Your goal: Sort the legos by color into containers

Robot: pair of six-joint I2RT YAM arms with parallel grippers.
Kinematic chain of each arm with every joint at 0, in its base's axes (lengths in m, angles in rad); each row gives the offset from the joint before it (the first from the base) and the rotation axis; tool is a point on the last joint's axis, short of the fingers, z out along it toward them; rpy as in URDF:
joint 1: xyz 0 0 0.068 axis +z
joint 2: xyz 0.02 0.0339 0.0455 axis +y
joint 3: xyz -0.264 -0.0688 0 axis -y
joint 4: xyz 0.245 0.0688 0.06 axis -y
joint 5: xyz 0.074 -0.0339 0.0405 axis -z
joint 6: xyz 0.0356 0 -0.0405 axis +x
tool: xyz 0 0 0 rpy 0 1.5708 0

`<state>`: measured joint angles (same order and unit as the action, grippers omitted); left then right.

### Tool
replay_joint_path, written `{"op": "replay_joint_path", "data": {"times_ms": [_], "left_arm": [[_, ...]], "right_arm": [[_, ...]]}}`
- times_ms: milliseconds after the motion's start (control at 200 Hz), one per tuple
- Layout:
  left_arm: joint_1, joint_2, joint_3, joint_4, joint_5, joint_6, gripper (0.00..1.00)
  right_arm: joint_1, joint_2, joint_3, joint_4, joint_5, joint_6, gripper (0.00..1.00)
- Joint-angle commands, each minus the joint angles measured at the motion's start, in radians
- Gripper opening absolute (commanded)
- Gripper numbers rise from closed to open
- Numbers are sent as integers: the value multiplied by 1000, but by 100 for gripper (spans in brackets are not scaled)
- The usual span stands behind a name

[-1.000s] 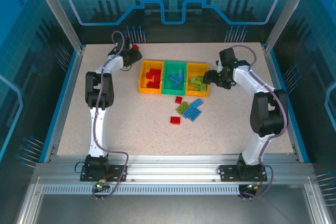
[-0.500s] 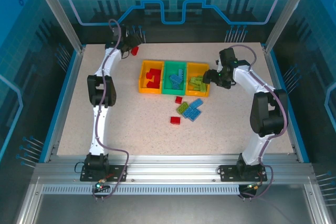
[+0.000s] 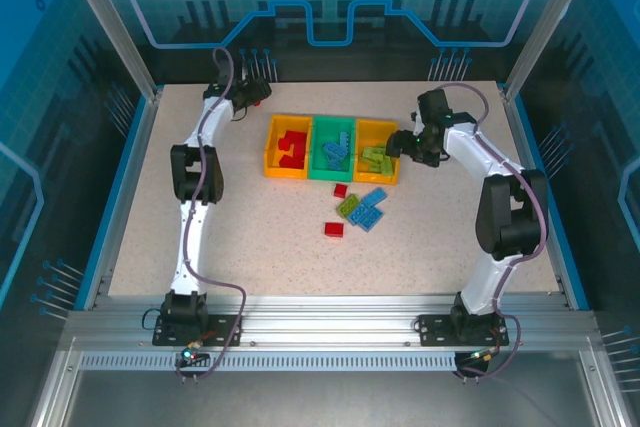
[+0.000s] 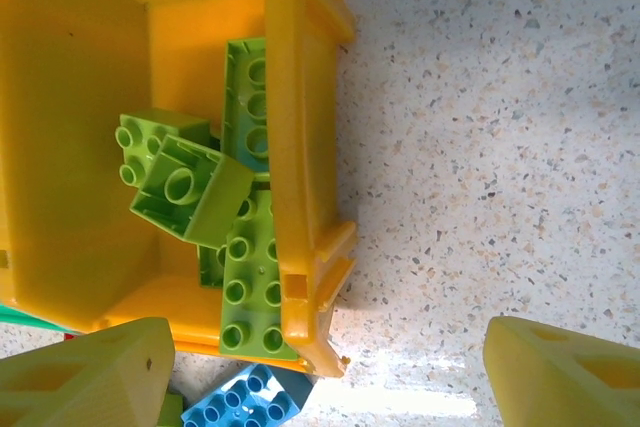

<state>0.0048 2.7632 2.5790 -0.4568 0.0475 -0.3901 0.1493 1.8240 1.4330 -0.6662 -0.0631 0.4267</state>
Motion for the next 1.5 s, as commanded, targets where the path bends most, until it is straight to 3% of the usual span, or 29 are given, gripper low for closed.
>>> {"op": "replay_joint_path", "data": {"times_ms": [0, 300, 545, 720, 790, 915, 1496], "left_arm": [[14, 41, 63, -55, 21, 7, 68], [14, 47, 79, -91, 15, 8, 52], [20, 50, 80, -90, 30, -5, 31], [24, 51, 80, -93, 35, -10, 31], [25, 50, 79, -97, 28, -8, 47], [25, 49, 76, -97, 22, -10, 47], [40, 38, 45, -93, 53, -36, 14]], "right_arm": [[-17, 8, 34, -27, -7, 11, 82], [-18, 10, 36, -18, -24, 19, 82], [-18, 6, 28, -19, -23, 18, 82], [-22, 3, 29, -19, -22, 15, 82], [-23, 3, 30, -19, -23, 15, 82], [-24, 3, 27, -18, -24, 15, 82], [-23, -2, 31, -18, -33, 6, 82]]}}
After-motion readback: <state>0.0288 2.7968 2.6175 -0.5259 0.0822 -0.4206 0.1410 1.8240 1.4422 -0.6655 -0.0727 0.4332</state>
